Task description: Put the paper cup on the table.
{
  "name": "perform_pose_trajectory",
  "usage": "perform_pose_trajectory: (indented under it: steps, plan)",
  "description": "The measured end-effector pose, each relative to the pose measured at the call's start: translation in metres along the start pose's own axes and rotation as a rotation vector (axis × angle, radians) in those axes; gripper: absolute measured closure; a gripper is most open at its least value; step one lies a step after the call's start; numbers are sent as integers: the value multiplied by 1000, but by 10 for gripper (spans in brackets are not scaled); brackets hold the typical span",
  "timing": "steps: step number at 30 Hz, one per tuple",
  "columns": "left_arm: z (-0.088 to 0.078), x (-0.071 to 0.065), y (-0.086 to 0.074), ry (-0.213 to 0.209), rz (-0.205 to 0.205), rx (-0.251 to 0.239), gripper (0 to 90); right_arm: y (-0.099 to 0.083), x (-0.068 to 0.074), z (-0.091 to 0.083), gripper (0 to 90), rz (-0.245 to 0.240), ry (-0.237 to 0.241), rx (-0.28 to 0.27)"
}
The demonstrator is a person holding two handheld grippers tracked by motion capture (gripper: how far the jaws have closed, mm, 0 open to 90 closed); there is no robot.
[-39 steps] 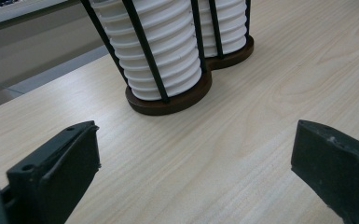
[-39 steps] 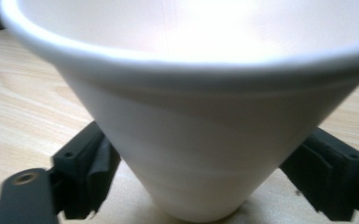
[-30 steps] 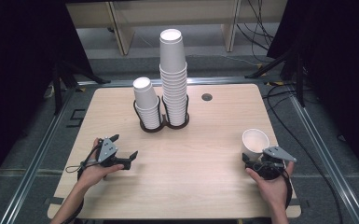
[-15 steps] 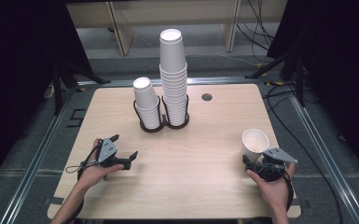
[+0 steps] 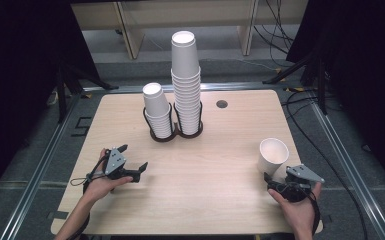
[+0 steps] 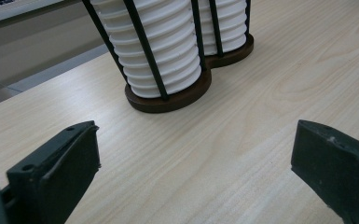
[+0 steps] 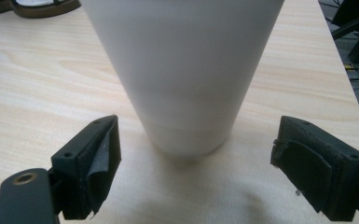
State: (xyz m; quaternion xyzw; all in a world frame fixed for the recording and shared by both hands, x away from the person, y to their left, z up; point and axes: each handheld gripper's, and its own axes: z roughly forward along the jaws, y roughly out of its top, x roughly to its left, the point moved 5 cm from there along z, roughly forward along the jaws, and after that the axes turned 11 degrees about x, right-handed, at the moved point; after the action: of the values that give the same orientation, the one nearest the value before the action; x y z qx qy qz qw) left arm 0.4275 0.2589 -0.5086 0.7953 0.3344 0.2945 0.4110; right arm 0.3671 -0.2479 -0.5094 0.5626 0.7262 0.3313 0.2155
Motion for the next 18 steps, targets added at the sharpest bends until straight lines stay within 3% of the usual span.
perform_pose_trajectory:
  steps: [3,6,7,8,9,11,12,17,18]
  plan:
    - [0,0,0,1,2,0,8,-4,-1,-2,153,-28,-9,-7]
    - [0,-1,-1,0,-1,1,8,-7,-1,-4,154,-21,-9,-6]
    - [0,-1,-1,-1,-1,1,8,-10,3,-5,154,33,10,8]
    - [-1,-3,-3,0,-26,16,8,-9,0,-5,154,-4,-1,-3]
    - [0,-3,-3,-1,-14,13,8,-9,-2,-6,154,-17,-4,-4]
    - [-1,-2,-2,1,0,14,8,-11,0,-6,154,9,4,-1]
    - [-1,-3,-3,1,1,14,8,-10,-3,-7,154,-19,-14,-15]
    - [0,-4,-3,-1,5,17,8,-10,0,-8,154,33,2,-26]
    - [1,-5,-2,-5,4,3,8,-9,-3,-9,154,-7,-16,-29]
